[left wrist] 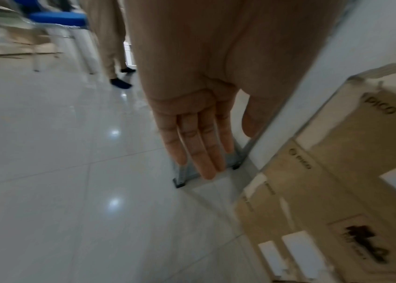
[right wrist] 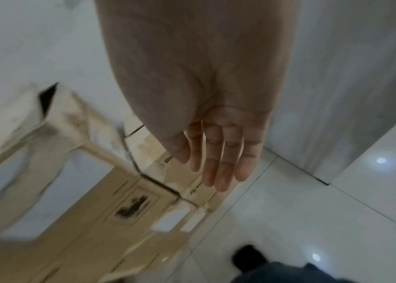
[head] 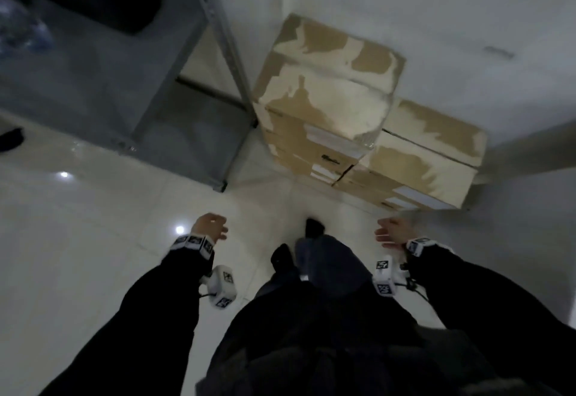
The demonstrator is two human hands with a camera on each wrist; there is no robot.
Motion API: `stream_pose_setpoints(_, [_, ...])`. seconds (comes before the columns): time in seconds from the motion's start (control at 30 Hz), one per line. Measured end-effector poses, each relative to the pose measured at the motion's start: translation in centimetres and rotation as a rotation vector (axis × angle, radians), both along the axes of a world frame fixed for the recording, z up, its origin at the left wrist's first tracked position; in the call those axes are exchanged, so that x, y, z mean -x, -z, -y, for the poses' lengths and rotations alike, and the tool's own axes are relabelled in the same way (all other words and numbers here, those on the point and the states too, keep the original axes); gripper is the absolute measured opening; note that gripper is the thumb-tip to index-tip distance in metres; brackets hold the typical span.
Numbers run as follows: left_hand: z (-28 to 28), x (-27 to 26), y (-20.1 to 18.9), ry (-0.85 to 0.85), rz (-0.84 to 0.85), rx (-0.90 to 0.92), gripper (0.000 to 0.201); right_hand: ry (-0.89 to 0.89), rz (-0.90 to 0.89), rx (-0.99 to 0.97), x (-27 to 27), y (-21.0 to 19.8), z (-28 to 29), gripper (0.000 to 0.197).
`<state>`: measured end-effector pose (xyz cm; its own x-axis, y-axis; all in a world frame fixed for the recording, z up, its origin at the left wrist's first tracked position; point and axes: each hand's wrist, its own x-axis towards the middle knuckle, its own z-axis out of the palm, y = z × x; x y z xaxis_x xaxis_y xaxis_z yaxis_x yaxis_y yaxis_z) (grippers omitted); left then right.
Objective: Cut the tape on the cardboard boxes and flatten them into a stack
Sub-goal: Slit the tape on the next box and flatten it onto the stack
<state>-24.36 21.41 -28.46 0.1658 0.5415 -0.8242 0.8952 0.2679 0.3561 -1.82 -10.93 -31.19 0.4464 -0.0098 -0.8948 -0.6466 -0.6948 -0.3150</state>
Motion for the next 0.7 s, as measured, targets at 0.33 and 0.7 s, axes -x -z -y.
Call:
stream_pose_setpoints(0.33, [-10.8, -26.4, 0.2, 0.299, 0.239, -0.367, 0.069, 0.487, 0.196, -0.172, -11.3, 0.1, -6.9, 0.066])
stream_pose_setpoints(0.7, [-12.4, -36.6, 1.9, 0.368, 0.154, -0.202, 0.072, 0.345, 0.331, -0.25, -17.8, 0.8, -15.5, 0.064])
